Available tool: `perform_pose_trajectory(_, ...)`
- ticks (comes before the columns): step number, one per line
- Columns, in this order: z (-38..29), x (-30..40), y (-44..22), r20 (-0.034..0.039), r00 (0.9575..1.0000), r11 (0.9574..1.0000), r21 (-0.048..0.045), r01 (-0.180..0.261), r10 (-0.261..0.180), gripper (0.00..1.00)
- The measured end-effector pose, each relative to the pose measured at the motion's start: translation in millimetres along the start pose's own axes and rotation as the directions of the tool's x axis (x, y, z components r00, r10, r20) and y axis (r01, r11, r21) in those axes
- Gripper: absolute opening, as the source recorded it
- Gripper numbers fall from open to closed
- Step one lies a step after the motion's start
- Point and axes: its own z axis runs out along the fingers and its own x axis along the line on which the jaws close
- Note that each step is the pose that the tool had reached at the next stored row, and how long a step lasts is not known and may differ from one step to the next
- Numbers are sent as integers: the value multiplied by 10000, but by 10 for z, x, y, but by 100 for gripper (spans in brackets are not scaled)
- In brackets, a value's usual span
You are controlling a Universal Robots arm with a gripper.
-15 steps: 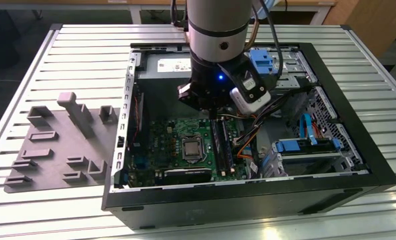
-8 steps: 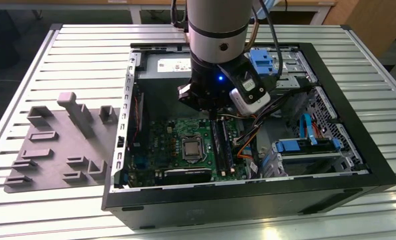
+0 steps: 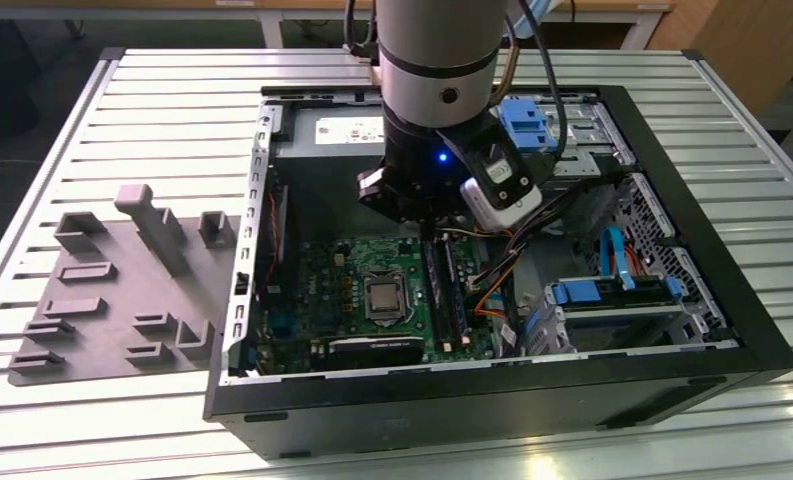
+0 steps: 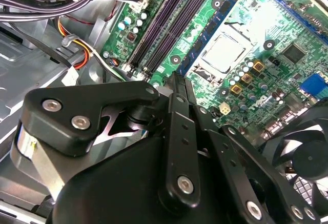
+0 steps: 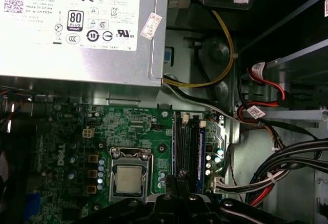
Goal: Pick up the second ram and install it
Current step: 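Insert the second ram into the second slot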
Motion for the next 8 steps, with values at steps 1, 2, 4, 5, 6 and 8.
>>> perform_pose_trajectory(1, 2, 0, 0, 1, 10000, 10000, 0, -6, 6, 12)
perform_pose_trajectory(2, 3, 0, 0, 1, 10000, 10000, 1, -12, 12, 12)
perform_pose_trajectory(4, 7, 0, 0, 2, 10000, 10000, 1, -26, 26, 12)
perform_pose_trajectory(5, 9, 0, 0, 2, 10000, 10000, 2, -33, 33, 12)
perform_pose_trajectory(6, 12, 0, -1, 3, 10000, 10000, 3, -40, 40, 12)
perform_pose_trajectory(8, 16, 1, -1, 4, 10000, 10000, 5, -60, 60, 12)
